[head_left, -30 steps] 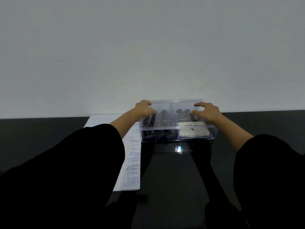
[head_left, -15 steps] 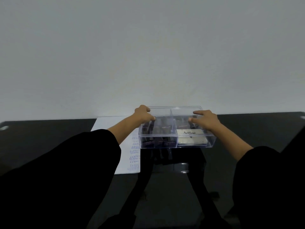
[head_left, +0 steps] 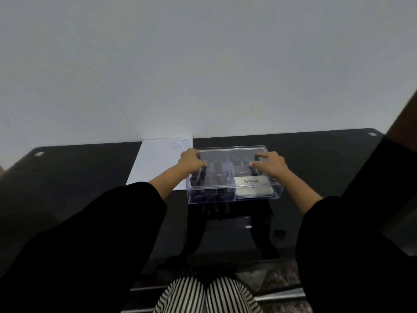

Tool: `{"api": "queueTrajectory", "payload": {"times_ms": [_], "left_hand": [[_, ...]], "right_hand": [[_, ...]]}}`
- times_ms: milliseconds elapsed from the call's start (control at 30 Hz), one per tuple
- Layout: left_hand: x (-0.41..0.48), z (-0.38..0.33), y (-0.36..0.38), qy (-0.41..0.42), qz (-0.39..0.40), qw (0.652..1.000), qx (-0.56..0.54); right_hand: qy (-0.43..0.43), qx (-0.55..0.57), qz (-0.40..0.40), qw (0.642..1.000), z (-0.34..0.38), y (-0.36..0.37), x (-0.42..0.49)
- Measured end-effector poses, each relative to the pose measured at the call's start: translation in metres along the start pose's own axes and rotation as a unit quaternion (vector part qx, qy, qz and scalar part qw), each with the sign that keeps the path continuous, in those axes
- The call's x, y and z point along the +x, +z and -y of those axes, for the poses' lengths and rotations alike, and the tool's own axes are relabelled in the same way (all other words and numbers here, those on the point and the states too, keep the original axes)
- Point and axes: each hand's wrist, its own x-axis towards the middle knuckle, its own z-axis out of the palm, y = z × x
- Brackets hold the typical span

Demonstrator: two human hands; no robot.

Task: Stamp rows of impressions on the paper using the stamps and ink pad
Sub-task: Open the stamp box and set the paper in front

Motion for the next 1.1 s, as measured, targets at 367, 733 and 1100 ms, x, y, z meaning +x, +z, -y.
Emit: {"api": "queueTrajectory", "payload": {"times_ms": [367, 733, 1100], "left_hand": [[-0.012, 0.010, 0.029, 0.019, -0.020, 1.000, 0.008], [-0.003, 0.018, 0.046, 0.006, -0.018, 1.000, 0.004], [0.005, 0.017, 0.052, -0.035, 0.020, 0.999, -0.021]], "right_hand": [[0.003, -0.009, -0.016, 1.000, -0.022, 0.001, -0.015], [0.005, -0.015, -0.013, 1.000, -0.035, 0.007, -0.009], [0.023, -0.039, -0.009, 0.999, -0.036, 0.012, -0.004]]}}
